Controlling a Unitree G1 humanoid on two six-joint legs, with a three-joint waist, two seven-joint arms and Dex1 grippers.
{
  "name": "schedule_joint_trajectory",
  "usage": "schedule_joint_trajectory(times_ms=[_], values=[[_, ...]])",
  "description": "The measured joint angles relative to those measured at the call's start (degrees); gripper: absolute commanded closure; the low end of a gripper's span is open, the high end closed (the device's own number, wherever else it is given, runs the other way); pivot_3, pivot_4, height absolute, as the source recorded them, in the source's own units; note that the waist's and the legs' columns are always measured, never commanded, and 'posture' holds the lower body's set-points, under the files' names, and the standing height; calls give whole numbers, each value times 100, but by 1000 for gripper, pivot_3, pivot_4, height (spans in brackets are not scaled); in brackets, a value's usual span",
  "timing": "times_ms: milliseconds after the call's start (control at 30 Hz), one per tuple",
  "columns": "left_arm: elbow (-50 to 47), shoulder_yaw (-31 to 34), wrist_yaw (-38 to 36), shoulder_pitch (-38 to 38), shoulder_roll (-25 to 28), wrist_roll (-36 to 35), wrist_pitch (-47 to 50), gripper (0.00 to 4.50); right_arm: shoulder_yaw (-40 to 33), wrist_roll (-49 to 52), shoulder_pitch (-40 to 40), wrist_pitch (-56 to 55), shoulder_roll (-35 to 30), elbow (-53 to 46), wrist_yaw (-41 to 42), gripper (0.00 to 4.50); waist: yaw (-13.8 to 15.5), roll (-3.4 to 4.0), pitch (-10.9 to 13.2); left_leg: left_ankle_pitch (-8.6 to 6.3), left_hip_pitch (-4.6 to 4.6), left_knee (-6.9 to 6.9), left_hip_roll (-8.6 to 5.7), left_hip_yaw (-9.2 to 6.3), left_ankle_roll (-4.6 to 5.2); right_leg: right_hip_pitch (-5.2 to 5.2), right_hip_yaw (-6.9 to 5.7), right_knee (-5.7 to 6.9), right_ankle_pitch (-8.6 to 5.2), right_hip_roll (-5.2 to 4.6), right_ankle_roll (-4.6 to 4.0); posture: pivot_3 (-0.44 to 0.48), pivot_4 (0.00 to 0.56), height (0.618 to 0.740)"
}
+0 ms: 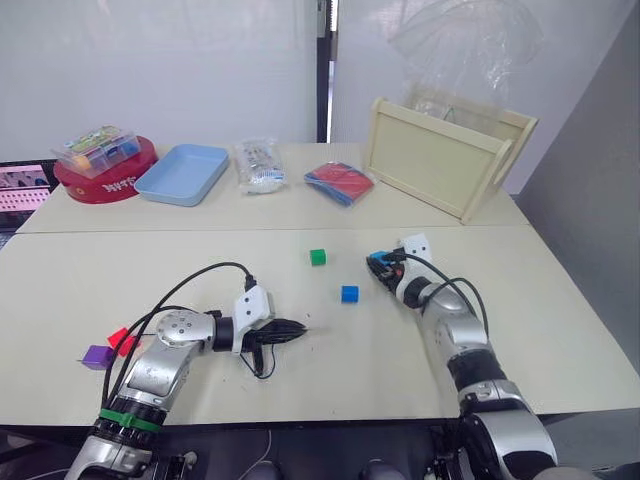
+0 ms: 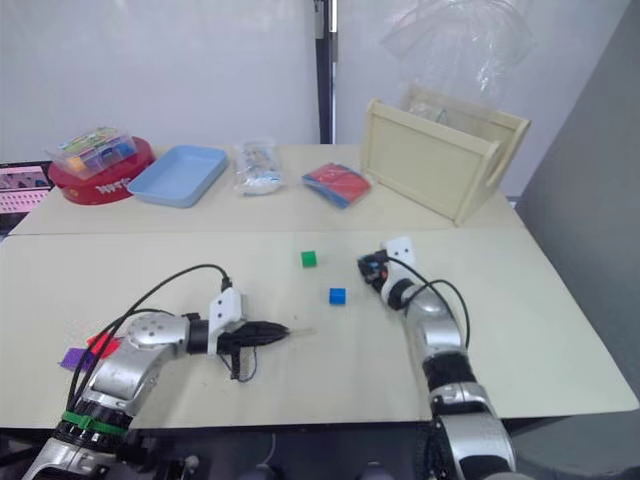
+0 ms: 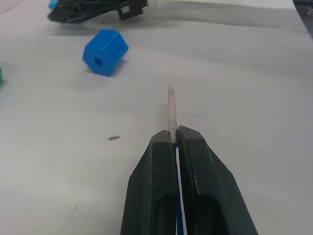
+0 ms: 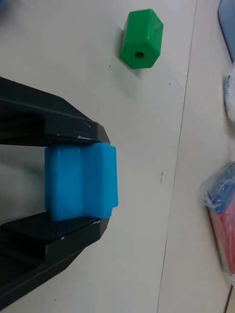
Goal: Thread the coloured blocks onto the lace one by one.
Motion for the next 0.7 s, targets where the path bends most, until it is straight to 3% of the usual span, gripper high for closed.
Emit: schedule_joint_trajectory(times_ms=[100,233,367,467,667,700], values=[[-7,-2,-62,58,50,-21,-6,4500,-93,240,516,346,-14,-1187,-50,3293,1,0,0,-1,-5,0,0,0,1,-7,0,13,0,-1,0,0,150,740],[-98,32,-180,370,221,-163,-6,4500,-42,701,1905,1297,-155,-3688,-82,3293,16,1,-1,-6,-15,-4,1,-4,10,-18,1,19,0,0,0,0,150,740],[-116,84,-285,436,267,-234,-5,4500,155,850,2911,1988,-113,-5180,-426,3293,35,2,0,-5,-14,-1,1,-2,7,-17,3,12,0,2,0,0,150,740],[-112,100,-348,427,280,-282,-7,4500,417,832,3562,2241,2,-5807,-697,3293,38,2,0,-5,-11,-2,1,-2,8,-16,4,13,0,2,0,0,150,740],[-110,103,-446,414,239,-428,-5,4500,890,624,4094,2404,368,-6057,-1203,3293,29,2,0,-5,-9,-2,2,-1,8,-17,7,13,0,4,1,0,150,740],[-111,103,-461,414,240,-429,-5,4500,959,601,4124,2402,394,-6070,-1246,2793,33,2,0,-5,-9,-2,1,-1,8,-17,7,12,0,4,0,0,150,740]])
